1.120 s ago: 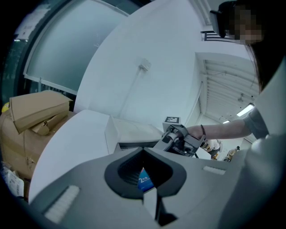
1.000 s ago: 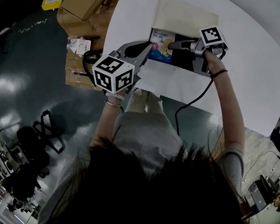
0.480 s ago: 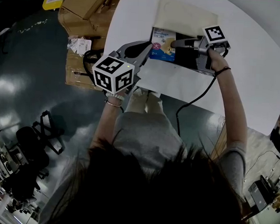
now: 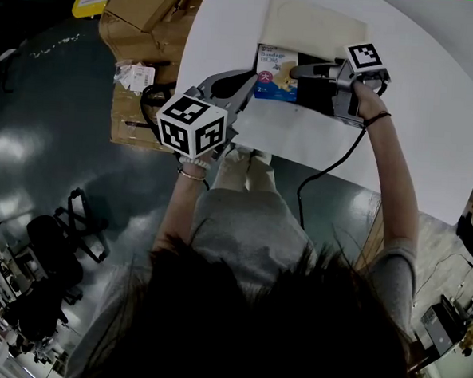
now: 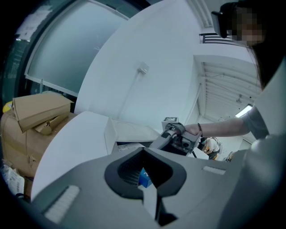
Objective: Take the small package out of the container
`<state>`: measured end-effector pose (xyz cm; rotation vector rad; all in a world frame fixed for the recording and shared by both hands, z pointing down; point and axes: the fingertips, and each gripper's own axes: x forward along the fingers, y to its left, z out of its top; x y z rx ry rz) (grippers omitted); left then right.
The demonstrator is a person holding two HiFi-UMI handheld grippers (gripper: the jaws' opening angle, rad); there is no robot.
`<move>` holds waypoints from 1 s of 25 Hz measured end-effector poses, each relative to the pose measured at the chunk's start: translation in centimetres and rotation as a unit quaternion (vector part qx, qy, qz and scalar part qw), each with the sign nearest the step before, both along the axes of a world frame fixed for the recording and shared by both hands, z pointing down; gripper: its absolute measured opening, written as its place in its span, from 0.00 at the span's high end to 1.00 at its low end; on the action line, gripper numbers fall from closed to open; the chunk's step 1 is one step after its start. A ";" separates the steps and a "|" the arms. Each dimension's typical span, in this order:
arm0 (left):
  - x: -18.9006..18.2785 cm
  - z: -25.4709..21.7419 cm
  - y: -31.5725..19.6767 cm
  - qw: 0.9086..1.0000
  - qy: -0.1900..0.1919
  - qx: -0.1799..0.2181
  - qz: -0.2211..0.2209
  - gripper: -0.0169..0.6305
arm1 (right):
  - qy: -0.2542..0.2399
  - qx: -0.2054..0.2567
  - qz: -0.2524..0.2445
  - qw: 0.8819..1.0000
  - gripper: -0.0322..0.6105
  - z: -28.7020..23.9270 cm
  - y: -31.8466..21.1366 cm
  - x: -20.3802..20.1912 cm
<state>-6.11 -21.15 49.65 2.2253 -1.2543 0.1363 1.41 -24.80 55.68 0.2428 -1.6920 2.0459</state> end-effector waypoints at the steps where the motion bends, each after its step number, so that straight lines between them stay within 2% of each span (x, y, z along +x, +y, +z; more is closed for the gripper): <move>1: 0.0 -0.1 0.0 1.000 0.001 0.000 0.000 0.99 | 0.000 0.000 0.001 1.000 0.79 -0.1 0.0 0.0; 16: 0.0 -0.6 0.6 1.000 0.005 0.005 0.005 0.99 | -0.002 0.002 0.013 1.000 0.79 -0.9 0.7 0.1; 25: 0.0 -1.5 1.7 1.000 0.003 0.014 0.012 0.99 | -0.016 0.027 0.035 0.999 0.79 -2.3 1.4 0.3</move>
